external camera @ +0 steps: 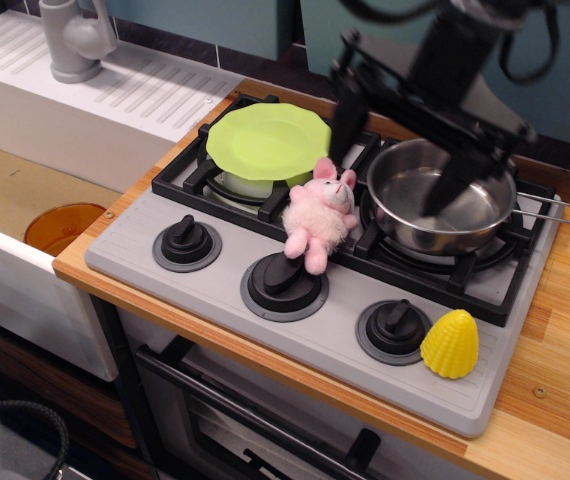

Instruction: End effector reaching corn

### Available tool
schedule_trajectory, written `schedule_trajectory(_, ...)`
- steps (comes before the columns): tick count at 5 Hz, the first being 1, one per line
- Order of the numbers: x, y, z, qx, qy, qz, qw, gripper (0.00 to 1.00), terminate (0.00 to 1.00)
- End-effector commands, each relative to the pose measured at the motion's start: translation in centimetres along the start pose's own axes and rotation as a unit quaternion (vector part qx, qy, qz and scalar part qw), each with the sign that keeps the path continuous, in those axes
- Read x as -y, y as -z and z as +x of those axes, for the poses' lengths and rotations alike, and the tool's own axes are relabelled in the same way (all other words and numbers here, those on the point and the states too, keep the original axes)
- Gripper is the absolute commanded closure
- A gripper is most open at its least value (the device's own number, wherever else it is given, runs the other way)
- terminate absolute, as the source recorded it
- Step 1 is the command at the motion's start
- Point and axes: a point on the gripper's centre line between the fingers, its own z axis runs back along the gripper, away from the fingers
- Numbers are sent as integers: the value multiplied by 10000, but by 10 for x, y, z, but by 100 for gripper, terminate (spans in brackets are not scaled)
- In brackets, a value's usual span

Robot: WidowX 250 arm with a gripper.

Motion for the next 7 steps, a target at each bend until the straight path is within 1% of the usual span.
schedule_trajectory(1, 30, 3, 4, 371, -111, -127, 9992, 0, 0)
schedule_trajectory(2, 47, 7, -2, 430, -191, -98, 9988, 0, 0)
schedule_trajectory(3, 55, 7, -9, 353, -250, -155, 9989, 0, 0)
schedule_trajectory(5, 75, 34, -30, 493, -321, -328, 9977, 0, 0)
schedule_trajectory(6, 78, 46, -29, 611, -345, -369, 9969, 0, 0)
schedule_trajectory(7, 72, 52, -22, 674, -204, -434, 9966, 0, 0)
